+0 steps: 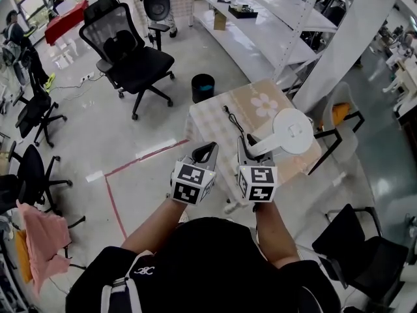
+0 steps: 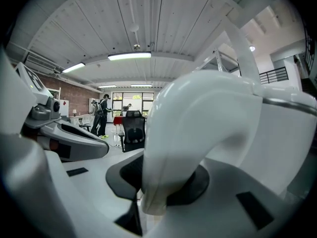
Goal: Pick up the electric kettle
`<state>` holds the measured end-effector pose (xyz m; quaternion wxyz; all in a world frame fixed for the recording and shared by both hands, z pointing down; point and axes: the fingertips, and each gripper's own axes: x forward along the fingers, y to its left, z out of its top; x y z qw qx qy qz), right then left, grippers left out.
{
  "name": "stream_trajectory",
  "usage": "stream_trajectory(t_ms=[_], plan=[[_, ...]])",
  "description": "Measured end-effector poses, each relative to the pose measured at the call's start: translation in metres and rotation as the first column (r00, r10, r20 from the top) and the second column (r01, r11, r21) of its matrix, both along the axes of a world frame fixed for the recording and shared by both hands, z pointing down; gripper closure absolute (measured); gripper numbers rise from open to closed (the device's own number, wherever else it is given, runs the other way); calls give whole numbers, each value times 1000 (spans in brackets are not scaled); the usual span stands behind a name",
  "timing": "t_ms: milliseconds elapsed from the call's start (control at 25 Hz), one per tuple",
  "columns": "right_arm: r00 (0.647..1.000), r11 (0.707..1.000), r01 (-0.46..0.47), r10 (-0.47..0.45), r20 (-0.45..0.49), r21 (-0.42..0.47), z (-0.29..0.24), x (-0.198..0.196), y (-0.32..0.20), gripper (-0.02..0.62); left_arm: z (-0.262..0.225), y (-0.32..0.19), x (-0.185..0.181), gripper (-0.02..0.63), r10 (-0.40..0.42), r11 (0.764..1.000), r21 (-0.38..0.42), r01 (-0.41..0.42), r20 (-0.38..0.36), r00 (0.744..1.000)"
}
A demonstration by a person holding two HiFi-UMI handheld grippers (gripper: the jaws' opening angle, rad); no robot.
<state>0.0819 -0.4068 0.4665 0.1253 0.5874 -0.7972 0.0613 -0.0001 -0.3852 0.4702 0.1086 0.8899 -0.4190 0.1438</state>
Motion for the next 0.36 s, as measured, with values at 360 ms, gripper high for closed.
stream_trajectory(t_ms=[360], plan=[[999,999,-36,36,19,-11,7,12,3,514,13,6,5,609,10,1000,-9,-10,25,1000]])
